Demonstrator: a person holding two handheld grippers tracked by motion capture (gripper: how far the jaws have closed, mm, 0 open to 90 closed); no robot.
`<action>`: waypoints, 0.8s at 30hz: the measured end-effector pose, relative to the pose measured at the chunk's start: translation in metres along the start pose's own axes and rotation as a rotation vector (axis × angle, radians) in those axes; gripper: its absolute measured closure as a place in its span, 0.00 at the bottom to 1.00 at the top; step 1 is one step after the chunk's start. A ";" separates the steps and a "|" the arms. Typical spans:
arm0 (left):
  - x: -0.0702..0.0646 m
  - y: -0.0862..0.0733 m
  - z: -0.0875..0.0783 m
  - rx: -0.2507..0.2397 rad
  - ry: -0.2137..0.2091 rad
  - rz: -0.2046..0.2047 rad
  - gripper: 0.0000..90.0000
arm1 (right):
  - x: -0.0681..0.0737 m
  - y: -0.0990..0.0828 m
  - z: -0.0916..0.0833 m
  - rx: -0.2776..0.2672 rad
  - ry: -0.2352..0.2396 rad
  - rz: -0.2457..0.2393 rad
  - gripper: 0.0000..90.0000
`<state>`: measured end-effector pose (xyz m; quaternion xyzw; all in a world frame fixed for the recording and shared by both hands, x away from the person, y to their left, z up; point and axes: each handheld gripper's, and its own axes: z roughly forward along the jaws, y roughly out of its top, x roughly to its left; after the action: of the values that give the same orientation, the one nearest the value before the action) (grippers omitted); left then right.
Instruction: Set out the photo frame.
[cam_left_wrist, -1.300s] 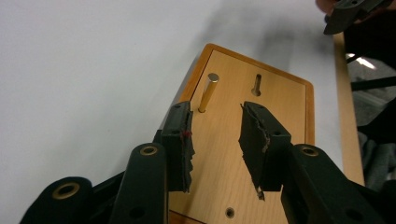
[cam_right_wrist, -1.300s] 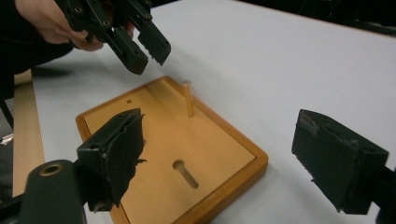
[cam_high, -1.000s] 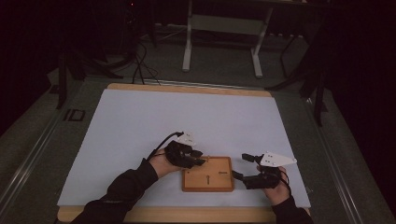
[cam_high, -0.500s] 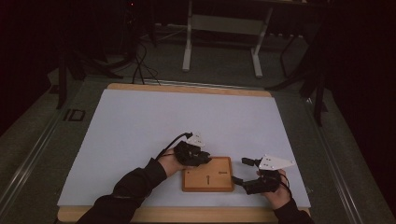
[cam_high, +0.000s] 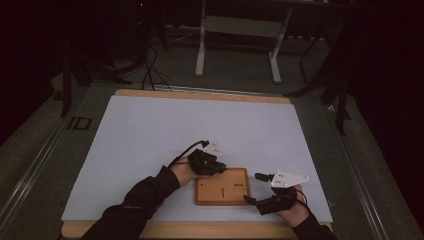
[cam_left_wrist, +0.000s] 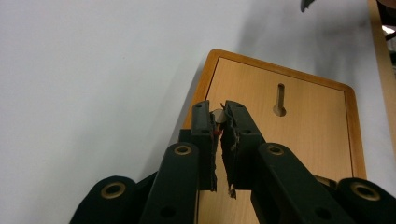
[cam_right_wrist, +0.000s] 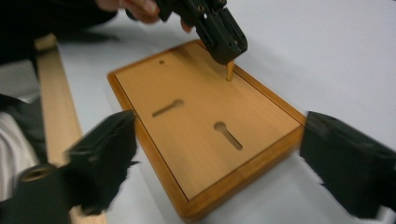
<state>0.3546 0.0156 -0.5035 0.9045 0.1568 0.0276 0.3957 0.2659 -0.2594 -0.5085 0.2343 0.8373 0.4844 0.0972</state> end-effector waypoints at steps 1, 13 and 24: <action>0.000 0.000 0.000 -0.002 -0.004 -0.006 0.93 | 0.003 0.001 -0.001 0.010 -0.022 -0.012 0.20; 0.011 0.003 0.001 0.013 -0.070 -0.061 0.93 | 0.052 0.006 -0.016 0.171 -0.205 -0.382 0.36; 0.019 0.004 0.002 0.016 -0.104 -0.112 0.93 | 0.076 -0.017 -0.007 0.231 -0.324 -0.679 0.39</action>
<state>0.3736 0.0173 -0.5033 0.8976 0.1867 -0.0428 0.3970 0.1917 -0.2344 -0.5145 0.0268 0.8900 0.2841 0.3557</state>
